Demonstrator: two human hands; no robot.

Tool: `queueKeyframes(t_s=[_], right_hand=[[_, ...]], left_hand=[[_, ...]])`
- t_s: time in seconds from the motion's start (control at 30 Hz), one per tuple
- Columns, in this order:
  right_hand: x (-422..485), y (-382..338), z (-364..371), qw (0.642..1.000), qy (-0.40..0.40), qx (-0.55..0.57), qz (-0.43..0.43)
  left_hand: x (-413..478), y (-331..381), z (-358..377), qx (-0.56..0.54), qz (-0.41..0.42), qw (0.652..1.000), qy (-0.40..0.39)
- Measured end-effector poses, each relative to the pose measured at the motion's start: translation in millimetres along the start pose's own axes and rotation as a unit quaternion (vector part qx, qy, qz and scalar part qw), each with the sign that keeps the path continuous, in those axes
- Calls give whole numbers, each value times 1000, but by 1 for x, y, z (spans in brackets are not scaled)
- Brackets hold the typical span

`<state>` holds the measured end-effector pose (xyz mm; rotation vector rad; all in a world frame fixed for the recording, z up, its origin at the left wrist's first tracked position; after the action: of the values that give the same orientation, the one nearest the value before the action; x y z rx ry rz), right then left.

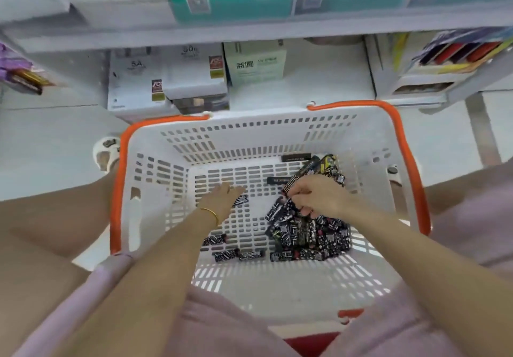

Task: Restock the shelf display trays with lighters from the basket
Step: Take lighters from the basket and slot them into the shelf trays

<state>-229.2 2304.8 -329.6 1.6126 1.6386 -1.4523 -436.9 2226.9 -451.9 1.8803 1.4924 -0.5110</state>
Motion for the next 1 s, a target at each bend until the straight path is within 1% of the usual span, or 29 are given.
queueKeyframes(t_s=[0.13,0.2,0.27,0.33,0.43,0.5,0.6,0.7,0.87,1.0], right_hand=[[4,6,0,1000,0,17,22],[4,5,-1,1000,3,17,26],[5,1,0,1000,1,19,23],[6,-3,4,1000,-2,16,16],[7,-10,10,1000,-8,9,2],[5,-14,14,1000,-14,11,-4],[5,-15,18,1000,-19,8,-5],[6,-13,17,1000,-16,9,-2],[9,-9,15,1000,-14,13,7],[10,-8,16,1000,-14,-1,6]], left_hand=[[12,-3,6,93,63,994,13],[11,-6,11,108,67,992,-2],[4,-11,20,88,54,994,-28],[-6,-17,31,47,36,997,-45],[-24,-21,49,-13,28,995,-90],[-34,-16,60,-7,27,993,-111],[-35,-9,68,46,24,993,-109],[-30,-6,67,64,32,992,-104],[-22,1,69,23,51,997,-59],[-20,12,73,-14,93,993,-70]])
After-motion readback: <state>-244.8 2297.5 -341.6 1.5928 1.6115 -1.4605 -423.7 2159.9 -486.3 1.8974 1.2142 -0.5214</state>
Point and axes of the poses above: each hand's wrist, its own x-axis towards the middle knuckle, its own z-axis out of the palm, y = z × x, the point moved 3 cm from there along x, towards the middle knuckle, and after that the axes turned 12 degrees about z, right-handed, at the moved point
